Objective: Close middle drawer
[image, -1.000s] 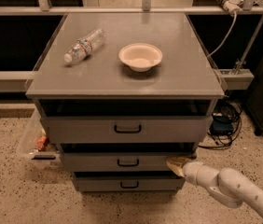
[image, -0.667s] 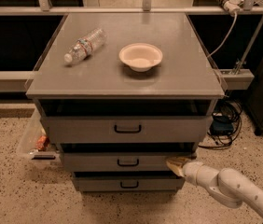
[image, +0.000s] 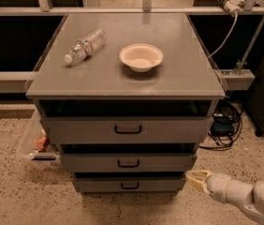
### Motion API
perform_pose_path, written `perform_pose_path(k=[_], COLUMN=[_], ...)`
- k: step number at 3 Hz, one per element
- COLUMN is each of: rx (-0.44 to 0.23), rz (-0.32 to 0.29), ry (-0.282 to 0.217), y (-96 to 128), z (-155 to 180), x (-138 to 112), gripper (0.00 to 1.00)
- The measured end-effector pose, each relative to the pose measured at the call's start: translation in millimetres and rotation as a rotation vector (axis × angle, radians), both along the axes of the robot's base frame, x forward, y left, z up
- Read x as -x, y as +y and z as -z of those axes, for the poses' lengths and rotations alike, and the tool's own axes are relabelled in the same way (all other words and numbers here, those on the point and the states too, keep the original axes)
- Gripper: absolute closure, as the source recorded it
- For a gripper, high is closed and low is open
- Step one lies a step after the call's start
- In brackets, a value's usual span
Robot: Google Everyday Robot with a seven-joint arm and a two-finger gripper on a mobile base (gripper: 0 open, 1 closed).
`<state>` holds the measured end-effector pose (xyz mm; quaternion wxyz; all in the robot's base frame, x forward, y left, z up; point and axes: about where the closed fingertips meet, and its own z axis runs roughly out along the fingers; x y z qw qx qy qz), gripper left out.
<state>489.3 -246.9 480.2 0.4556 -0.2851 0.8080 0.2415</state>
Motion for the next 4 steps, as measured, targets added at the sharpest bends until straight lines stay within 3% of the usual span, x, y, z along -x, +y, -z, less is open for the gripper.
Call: perform_pose_path(k=[3,4], rx=[0.003,0.003], rz=[-0.01,-0.01], ry=[-0.006,-0.006], y=[1.7,1.7], z=[-5.4,-5.4], x=[-0.2,-0.2], gripper=[0.11,0.0])
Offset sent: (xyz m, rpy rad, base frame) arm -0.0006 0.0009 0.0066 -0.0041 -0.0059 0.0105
